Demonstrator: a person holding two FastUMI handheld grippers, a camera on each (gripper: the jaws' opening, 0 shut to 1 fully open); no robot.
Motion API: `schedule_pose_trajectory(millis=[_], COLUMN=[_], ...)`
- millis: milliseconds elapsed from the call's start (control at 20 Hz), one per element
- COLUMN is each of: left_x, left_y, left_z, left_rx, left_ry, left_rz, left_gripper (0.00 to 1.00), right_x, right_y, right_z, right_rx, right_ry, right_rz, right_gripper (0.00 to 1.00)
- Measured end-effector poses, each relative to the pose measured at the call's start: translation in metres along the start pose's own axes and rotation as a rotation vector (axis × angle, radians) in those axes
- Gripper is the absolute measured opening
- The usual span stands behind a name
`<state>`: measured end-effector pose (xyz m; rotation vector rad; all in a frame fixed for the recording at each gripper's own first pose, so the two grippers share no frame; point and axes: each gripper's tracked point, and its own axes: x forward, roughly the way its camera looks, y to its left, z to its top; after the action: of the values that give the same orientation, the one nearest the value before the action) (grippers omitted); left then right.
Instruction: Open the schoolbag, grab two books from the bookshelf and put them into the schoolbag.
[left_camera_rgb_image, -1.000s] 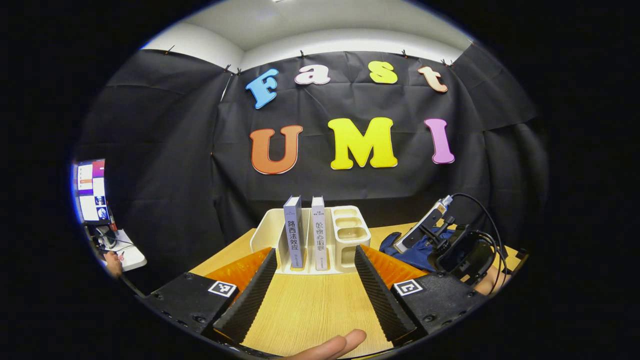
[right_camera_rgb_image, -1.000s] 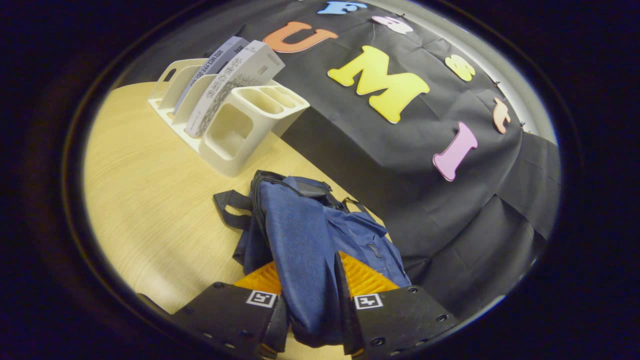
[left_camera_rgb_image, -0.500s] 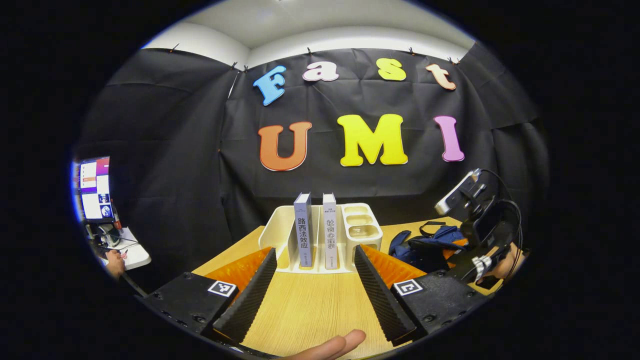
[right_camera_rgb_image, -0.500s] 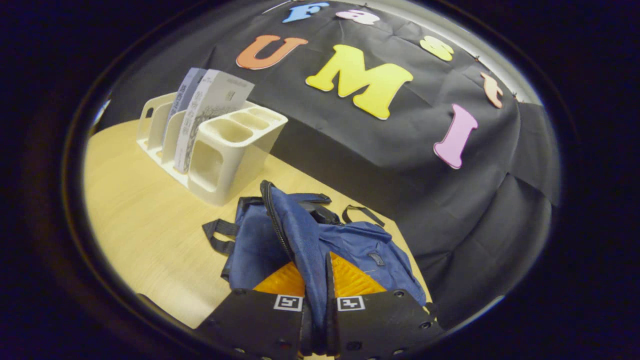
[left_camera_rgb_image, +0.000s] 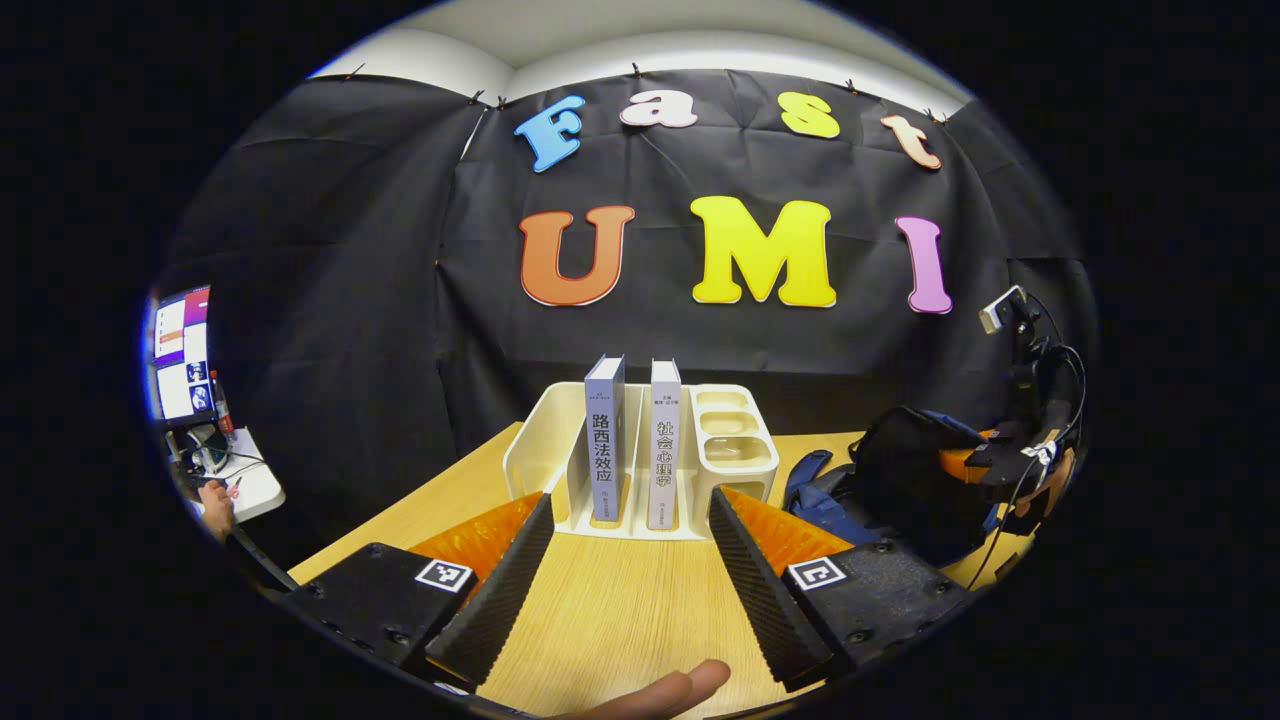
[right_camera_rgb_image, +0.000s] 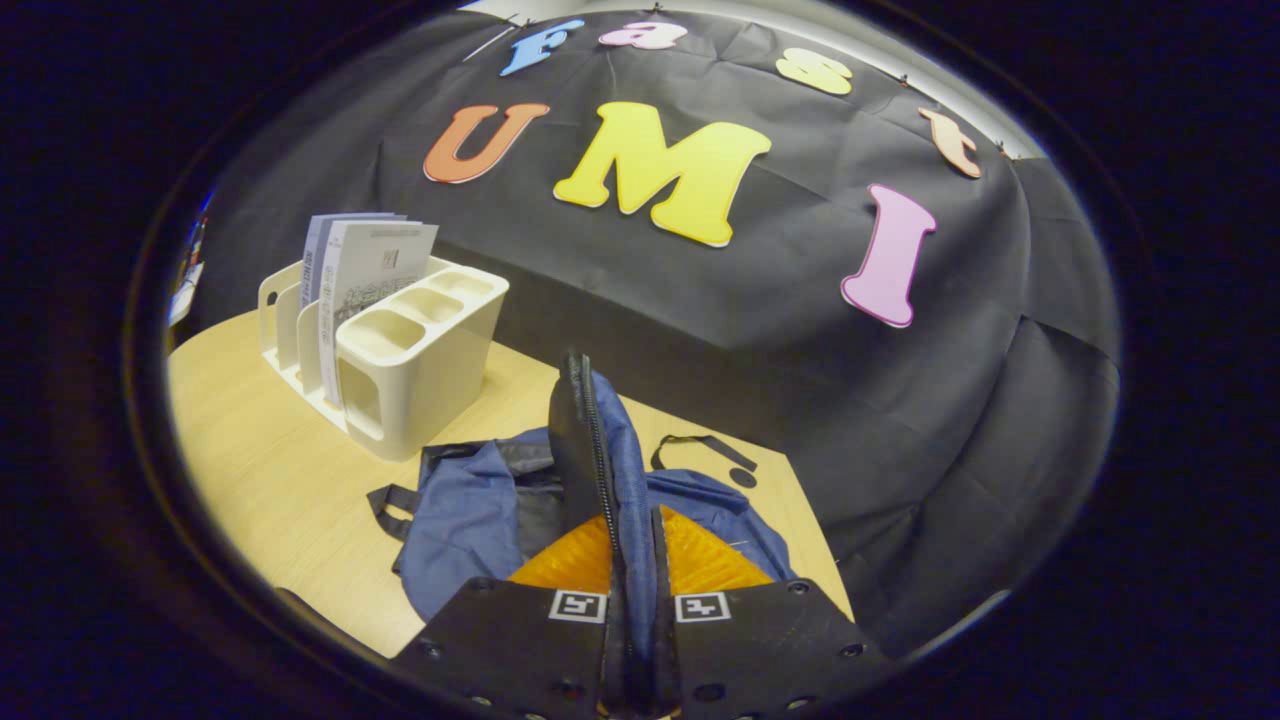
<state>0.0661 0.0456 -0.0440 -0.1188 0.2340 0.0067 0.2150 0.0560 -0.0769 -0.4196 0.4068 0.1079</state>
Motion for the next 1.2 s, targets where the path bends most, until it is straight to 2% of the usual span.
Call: schedule_pose_trajectory(millis=[350, 500, 600, 850, 1200], left_x=[0.053, 0.081, 0.101, 0.162, 0.233], left_y=[-0.008, -0.008, -0.014, -0.016, -0.03], left_z=[0.017, 0.031, 0.041, 0.075, 0.086], left_rx=[-0.002, -0.004, -0.003, 0.014, 0.002], left_ry=[0.038, 0.044, 0.054, 0.075, 0.171], left_rz=[-0.037, -0.041, -0.074, -0.078, -0.077], left_gripper=[0.98, 0.98, 0.98, 0.98, 0.98], right_x=[-0.008, -0.011, -0.01, -0.001, 0.003], right_y=[-0.058, -0.079, -0.094, -0.12, -0.145], right_z=[0.045, 0.056, 0.061, 0.056, 0.044], right_rx=[-0.034, -0.016, 0.003, 0.041, 0.069], right_ry=[-0.076, -0.089, -0.092, -0.082, -0.081], right_rz=[-0.085, -0.09, -0.09, -0.081, -0.071], right_gripper=[0.1, 0.1, 0.1, 0.1, 0.1])
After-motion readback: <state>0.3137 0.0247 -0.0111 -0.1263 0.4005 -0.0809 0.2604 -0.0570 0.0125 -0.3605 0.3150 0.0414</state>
